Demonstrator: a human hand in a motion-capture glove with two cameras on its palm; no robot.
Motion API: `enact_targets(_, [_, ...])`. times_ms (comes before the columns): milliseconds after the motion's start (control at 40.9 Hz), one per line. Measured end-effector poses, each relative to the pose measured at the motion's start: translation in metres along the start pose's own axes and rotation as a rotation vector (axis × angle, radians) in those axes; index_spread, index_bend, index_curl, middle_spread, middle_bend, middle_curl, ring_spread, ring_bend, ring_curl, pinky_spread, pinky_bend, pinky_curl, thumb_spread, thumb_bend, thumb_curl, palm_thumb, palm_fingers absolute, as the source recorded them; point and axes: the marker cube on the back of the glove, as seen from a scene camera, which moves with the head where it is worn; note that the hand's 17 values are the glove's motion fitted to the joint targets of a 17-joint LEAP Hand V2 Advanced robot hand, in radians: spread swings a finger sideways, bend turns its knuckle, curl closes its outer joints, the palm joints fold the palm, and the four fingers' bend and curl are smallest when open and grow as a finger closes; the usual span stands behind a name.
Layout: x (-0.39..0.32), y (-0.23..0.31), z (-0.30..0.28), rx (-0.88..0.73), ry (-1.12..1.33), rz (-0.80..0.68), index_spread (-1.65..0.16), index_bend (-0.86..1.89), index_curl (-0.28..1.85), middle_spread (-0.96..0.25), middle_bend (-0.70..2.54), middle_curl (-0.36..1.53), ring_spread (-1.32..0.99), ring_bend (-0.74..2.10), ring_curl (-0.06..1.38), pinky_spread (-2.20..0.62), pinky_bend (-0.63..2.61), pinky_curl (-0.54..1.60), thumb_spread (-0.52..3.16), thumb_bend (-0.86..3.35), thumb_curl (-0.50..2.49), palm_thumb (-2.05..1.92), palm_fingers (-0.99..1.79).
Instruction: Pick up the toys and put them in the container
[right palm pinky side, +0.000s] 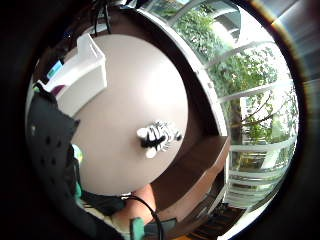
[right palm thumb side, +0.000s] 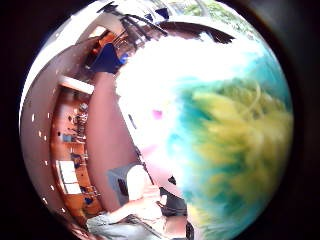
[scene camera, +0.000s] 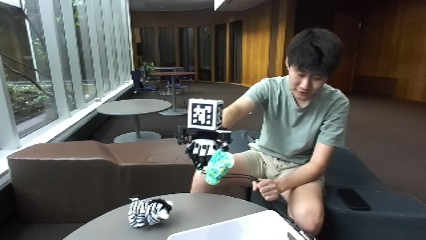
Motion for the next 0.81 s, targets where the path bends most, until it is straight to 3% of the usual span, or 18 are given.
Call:
enact_targets(73, [-0.030,-0.025,-0.029,-0.075,0.033,0.188,-0.21,1.28,0.89,-0.23,1.36,0.88,-0.39,1.54,0.80,-0.67,1.12,0.68,0.85,0.04,0.68,0.45,1.02])
enact_targets(220, [-0.085,-0.095,-0.048,-0.040,0.062,0.004,-0.20,1.31,0.95,-0.22,1.40,0.90,-0.39,1.57,0.81,-0.71,1.14,0.75,0.81,0.03,0.72,0.46,0.96])
enact_targets(367, [-0.139,-0.145,-0.017,-0.015,0.139,0.020,-0.19,1.28,0.98,-0.21,1.38,0.90,-0.38,1.60,0.82,-0.70,1.17,0.81,0.78,0.01,0.76,0.45,0.86])
enact_targets(465, [-0.162,-0.153,0.009,-0.098,0.188,0.122,-0.19,1.26,1.00,-0.22,1.37,0.90,-0.37,1.61,0.82,-0.69,1.18,0.84,0.76,0.00,0.78,0.45,0.82])
enact_targets(587, [-0.178,-0.168,0.039,-0.157,0.209,0.149,-0.20,1.24,1.02,-0.22,1.39,0.90,-0.36,1.62,0.81,-0.67,1.19,0.87,0.75,-0.01,0.80,0.45,0.82])
enact_targets(734, [-0.189,-0.168,0.069,-0.387,0.216,0.249,-0.20,1.22,1.06,-0.22,1.36,0.90,-0.34,1.59,0.79,-0.62,1.17,0.88,0.75,-0.02,0.82,0.42,0.78])
enact_targets(807, [-0.190,-0.166,0.078,-0.574,0.241,0.248,-0.20,1.06,1.04,-0.22,1.24,0.85,-0.31,1.50,0.76,-0.55,1.10,0.83,0.83,-0.10,0.78,0.26,0.44])
